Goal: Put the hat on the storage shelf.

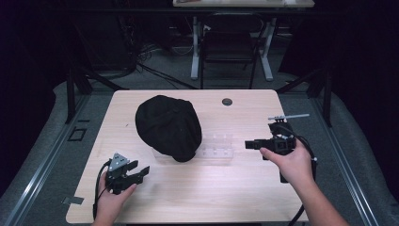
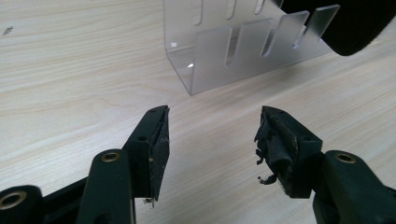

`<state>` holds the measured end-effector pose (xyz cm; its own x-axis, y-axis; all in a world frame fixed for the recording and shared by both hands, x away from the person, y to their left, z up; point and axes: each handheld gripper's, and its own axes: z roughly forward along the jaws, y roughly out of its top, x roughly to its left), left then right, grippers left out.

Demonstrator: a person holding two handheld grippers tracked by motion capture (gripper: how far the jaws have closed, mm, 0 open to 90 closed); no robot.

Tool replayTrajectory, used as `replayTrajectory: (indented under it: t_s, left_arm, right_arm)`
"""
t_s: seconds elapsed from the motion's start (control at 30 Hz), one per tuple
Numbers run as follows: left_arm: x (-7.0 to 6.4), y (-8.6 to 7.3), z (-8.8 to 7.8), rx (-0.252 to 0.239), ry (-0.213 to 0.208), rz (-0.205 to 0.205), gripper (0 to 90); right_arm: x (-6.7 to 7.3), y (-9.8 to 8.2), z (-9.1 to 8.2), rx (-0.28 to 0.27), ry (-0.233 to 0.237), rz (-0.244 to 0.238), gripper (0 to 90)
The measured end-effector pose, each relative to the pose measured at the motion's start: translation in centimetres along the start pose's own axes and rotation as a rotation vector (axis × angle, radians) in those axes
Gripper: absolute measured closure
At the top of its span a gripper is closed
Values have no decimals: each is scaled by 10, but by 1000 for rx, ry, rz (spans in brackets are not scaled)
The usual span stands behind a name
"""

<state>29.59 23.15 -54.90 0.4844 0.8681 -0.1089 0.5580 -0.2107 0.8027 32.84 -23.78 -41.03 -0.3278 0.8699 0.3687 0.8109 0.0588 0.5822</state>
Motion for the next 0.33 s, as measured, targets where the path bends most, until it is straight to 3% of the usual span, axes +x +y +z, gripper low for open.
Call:
replayTrajectory:
  t_s: [0.2, 0.33]
  left_arm:
    - [-3, 0, 1, -12, -42, -15, 416]
    - [-5, 6, 0, -49, -140, -84, 390]
  right_arm:
    - [-10, -34, 13, -47, -67, -57, 536]
    - [-17, -58, 21, -95, -131, -117, 526]
